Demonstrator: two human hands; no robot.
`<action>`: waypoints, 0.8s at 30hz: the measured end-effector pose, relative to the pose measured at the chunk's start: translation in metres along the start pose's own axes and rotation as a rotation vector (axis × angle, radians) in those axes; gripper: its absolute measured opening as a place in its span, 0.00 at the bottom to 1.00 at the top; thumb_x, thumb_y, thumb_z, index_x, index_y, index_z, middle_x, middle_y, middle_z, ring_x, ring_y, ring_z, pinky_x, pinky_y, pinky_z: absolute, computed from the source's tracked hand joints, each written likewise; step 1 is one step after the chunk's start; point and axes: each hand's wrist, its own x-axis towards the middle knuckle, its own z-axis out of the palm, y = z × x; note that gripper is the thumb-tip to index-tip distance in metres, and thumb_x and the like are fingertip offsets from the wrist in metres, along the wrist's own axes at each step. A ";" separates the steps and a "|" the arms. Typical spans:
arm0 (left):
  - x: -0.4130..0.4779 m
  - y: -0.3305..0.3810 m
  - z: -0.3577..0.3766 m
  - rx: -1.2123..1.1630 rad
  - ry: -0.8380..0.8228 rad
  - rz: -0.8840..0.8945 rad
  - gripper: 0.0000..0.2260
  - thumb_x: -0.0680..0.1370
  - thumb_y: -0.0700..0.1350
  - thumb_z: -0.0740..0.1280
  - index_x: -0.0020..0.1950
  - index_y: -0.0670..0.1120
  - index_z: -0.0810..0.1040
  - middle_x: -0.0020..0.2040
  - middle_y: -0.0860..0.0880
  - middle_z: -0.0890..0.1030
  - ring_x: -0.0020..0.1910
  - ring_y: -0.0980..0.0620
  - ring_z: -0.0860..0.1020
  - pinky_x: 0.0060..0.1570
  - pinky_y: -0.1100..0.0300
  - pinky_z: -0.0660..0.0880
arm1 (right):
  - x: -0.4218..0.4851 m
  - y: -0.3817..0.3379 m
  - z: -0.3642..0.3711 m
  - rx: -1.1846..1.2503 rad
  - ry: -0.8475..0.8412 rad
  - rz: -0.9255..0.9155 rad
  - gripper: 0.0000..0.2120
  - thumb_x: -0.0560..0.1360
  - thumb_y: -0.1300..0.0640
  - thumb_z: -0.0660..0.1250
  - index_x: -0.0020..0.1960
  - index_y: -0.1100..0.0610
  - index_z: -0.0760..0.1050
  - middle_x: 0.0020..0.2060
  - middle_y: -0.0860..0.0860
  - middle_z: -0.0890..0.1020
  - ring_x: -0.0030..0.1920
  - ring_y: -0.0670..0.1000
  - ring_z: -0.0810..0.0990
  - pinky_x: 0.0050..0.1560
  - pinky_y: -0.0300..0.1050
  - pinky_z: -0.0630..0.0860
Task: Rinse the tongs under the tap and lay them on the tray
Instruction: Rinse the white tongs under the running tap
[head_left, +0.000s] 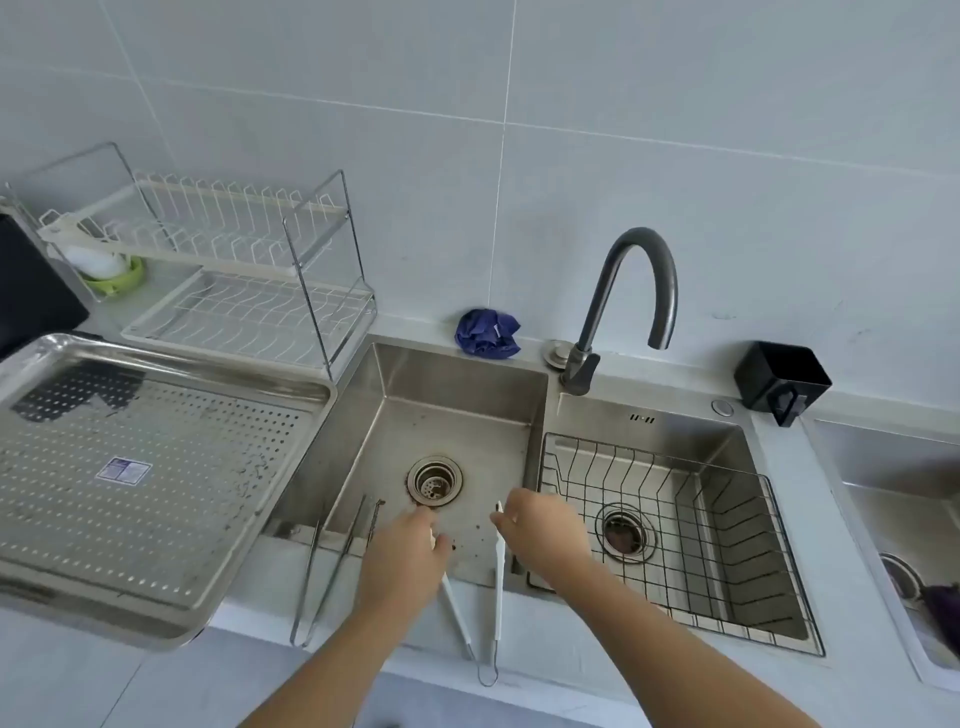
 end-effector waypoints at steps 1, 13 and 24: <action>-0.005 -0.002 0.004 -0.029 -0.023 -0.040 0.08 0.80 0.48 0.63 0.53 0.45 0.78 0.48 0.47 0.82 0.46 0.45 0.81 0.38 0.55 0.72 | -0.003 0.003 0.006 -0.010 -0.032 0.044 0.14 0.79 0.45 0.62 0.50 0.55 0.77 0.44 0.53 0.84 0.46 0.58 0.82 0.42 0.46 0.78; -0.018 -0.003 0.048 -0.388 -0.130 -0.397 0.11 0.76 0.49 0.72 0.55 0.47 0.76 0.50 0.49 0.85 0.43 0.48 0.79 0.39 0.58 0.71 | -0.015 0.016 0.056 0.134 -0.168 0.249 0.13 0.74 0.45 0.67 0.47 0.55 0.75 0.40 0.51 0.82 0.38 0.51 0.79 0.34 0.44 0.73; -0.013 0.018 0.048 -0.880 -0.078 -0.345 0.17 0.79 0.41 0.70 0.65 0.55 0.72 0.45 0.44 0.82 0.38 0.47 0.85 0.43 0.46 0.83 | -0.019 0.016 0.026 0.355 0.032 0.264 0.08 0.72 0.52 0.67 0.39 0.52 0.69 0.31 0.50 0.79 0.30 0.50 0.76 0.30 0.43 0.71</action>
